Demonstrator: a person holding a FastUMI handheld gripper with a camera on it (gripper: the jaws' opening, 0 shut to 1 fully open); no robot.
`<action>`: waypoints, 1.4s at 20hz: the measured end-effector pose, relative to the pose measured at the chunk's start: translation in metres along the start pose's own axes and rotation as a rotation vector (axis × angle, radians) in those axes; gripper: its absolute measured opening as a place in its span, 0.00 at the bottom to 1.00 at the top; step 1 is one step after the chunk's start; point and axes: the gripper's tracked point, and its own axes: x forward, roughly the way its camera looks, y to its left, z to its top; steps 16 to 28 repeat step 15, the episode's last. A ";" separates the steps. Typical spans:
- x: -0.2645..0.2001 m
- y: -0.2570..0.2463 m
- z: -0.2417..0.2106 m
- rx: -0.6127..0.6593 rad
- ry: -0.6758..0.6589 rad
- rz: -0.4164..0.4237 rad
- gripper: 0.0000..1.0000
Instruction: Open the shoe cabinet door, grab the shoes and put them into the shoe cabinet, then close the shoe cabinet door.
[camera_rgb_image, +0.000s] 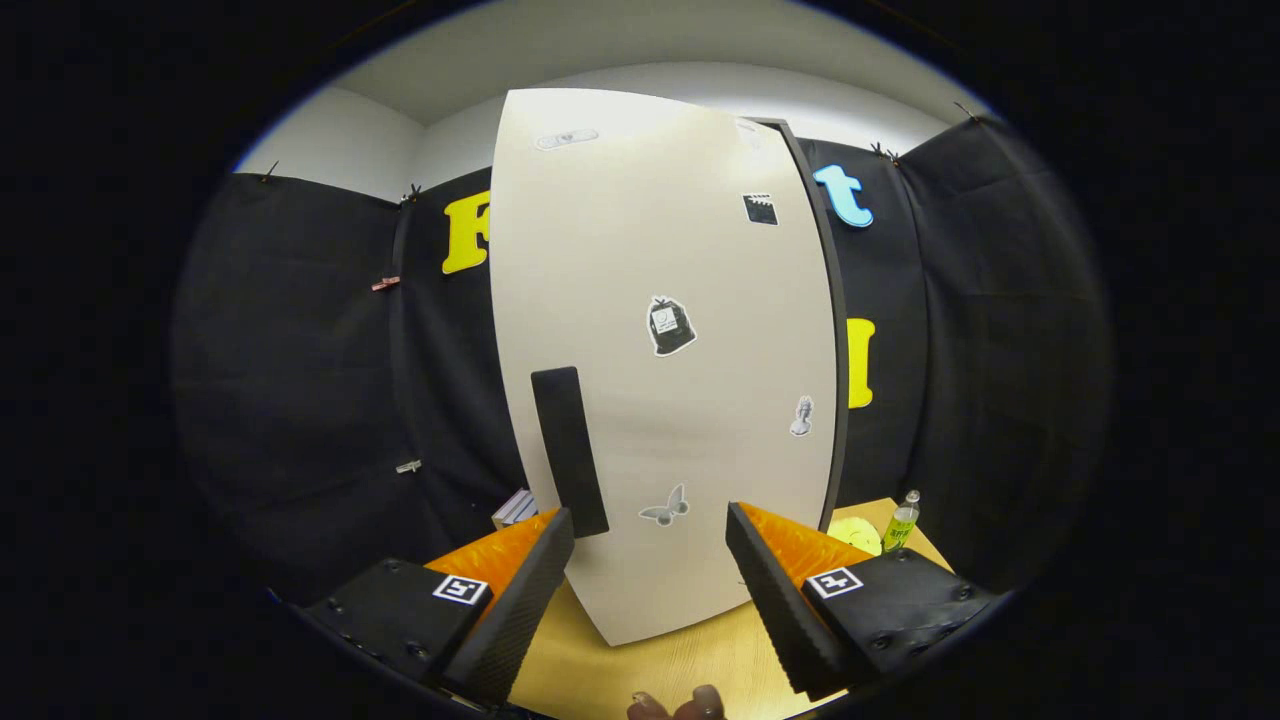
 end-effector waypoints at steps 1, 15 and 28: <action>-0.001 0.000 0.000 -0.003 -0.003 -0.003 0.99; -0.011 -0.003 0.008 -0.035 -0.047 -0.071 0.99; -0.011 -0.003 0.008 -0.035 -0.047 -0.071 0.99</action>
